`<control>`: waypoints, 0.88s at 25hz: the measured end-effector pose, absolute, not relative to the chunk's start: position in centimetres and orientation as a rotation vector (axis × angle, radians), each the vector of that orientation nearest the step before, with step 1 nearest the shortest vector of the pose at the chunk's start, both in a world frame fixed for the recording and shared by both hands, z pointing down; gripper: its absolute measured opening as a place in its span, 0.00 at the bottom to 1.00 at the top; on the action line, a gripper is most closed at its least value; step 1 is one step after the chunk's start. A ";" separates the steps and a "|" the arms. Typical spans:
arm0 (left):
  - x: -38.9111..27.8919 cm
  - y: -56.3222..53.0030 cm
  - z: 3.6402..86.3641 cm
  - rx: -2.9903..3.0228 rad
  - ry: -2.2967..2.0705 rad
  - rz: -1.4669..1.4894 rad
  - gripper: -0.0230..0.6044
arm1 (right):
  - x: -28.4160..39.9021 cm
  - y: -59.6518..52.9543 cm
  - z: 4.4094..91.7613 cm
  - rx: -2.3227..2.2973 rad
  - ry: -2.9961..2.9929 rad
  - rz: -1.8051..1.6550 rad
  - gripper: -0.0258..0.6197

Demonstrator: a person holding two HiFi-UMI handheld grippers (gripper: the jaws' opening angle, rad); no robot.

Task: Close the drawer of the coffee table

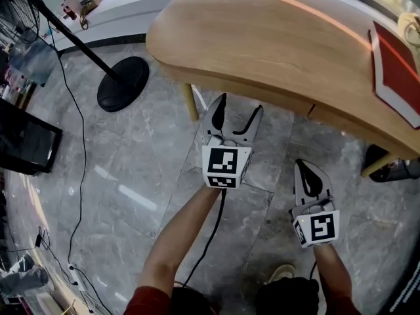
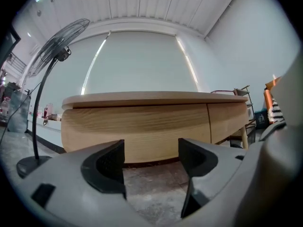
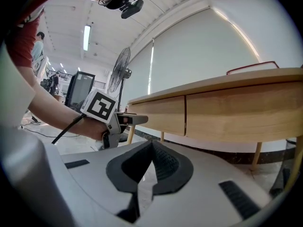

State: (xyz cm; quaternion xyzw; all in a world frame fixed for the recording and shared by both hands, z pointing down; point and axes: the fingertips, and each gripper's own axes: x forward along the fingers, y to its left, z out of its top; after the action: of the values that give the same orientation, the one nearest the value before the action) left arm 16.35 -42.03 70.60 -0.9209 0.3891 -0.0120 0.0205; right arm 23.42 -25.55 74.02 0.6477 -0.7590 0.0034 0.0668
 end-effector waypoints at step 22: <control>-1.4 -28.3 73.2 -2.841 1.297 -0.138 0.58 | 14.1 -22.7 71.6 1.800 -2.357 -0.146 0.04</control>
State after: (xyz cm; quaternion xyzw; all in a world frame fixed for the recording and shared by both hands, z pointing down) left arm -1.40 -28.31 73.23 -0.9088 0.4149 -0.0442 0.0078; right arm 14.05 -22.68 71.56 0.6040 -0.7908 -0.0490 0.0859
